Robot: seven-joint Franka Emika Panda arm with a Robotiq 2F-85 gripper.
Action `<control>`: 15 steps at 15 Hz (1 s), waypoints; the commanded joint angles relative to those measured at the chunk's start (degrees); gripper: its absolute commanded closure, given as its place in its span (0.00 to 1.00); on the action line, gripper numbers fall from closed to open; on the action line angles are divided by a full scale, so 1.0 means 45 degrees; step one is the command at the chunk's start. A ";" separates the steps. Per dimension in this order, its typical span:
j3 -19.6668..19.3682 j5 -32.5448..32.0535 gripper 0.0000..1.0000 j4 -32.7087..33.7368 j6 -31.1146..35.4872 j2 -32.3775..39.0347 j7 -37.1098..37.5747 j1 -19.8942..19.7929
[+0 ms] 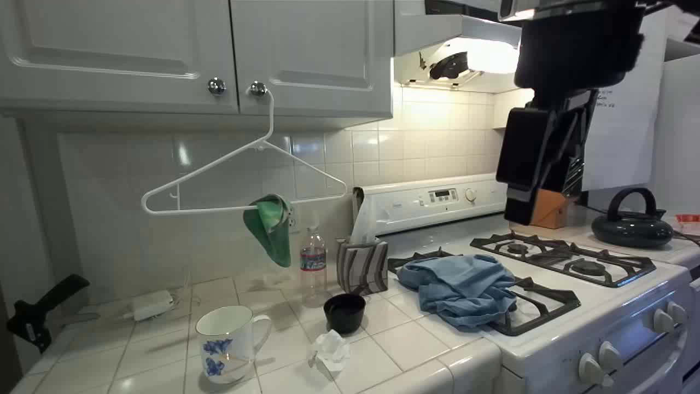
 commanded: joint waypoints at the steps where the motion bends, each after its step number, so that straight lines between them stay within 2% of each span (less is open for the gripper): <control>1: -0.0161 -0.0170 0.00 0.0028 -0.0035 0.0063 0.0146 0.0186; 6: 0.0053 -0.0216 0.00 0.0066 0.0085 0.0184 0.0630 -0.0069; 8: 0.0543 -0.0309 0.00 0.0057 0.0520 0.0442 0.2188 -0.0824; 12: 0.0833 -0.0182 0.00 0.0100 0.1531 0.1765 0.4362 -0.2073; 15: 0.0494 -0.0094 0.00 0.0632 0.1989 0.3689 0.5304 -0.3134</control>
